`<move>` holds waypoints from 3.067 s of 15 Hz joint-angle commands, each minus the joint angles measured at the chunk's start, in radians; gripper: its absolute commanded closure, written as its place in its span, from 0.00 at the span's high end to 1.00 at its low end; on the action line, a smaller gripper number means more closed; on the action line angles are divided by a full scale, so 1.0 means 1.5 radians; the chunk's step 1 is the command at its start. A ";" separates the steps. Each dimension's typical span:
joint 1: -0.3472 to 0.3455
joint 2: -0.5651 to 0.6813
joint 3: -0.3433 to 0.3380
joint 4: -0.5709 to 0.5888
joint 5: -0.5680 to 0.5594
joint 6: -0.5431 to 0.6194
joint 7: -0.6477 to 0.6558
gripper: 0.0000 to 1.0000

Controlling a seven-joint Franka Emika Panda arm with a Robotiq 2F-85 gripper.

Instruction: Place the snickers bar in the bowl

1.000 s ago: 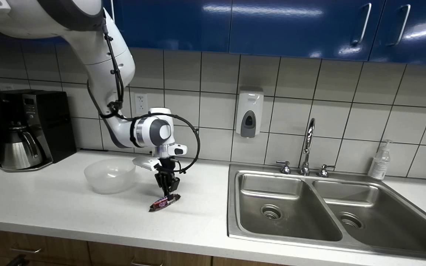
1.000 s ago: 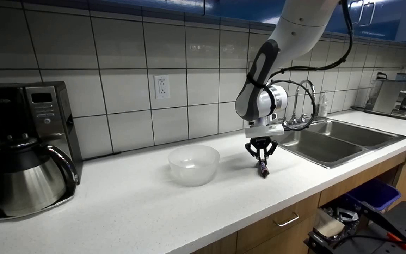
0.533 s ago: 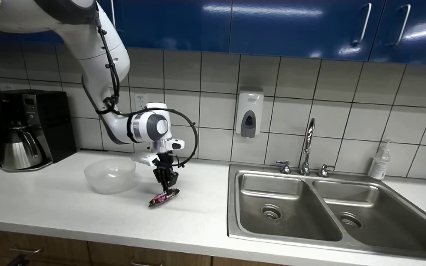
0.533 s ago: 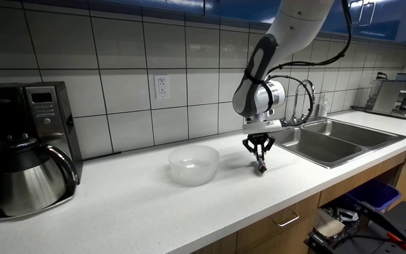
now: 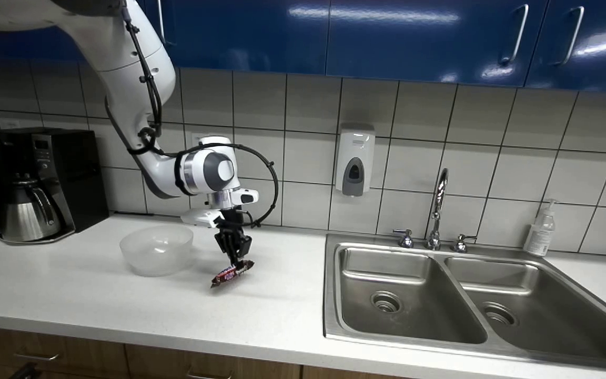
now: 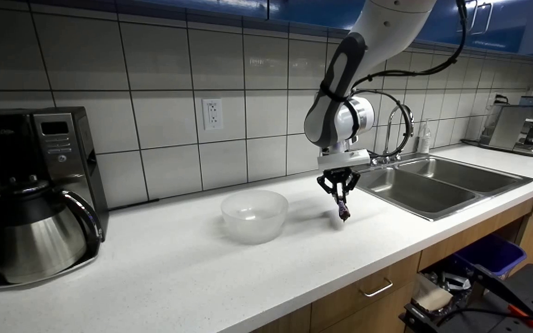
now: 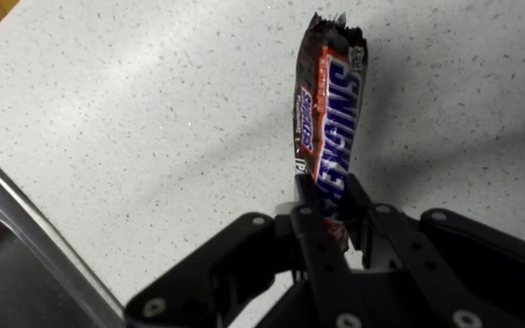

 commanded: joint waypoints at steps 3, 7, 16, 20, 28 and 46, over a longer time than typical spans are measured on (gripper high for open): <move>0.047 -0.065 -0.027 -0.051 -0.064 0.007 0.027 0.05; 0.080 -0.089 -0.036 -0.061 -0.116 0.003 0.053 0.05; 0.127 -0.122 -0.035 -0.064 -0.203 -0.007 0.124 0.05; 0.146 -0.127 -0.031 -0.054 -0.240 -0.019 0.159 0.05; 0.183 -0.123 -0.011 -0.035 -0.305 -0.032 0.208 0.05; 0.182 -0.099 0.049 0.016 -0.385 -0.038 0.185 0.05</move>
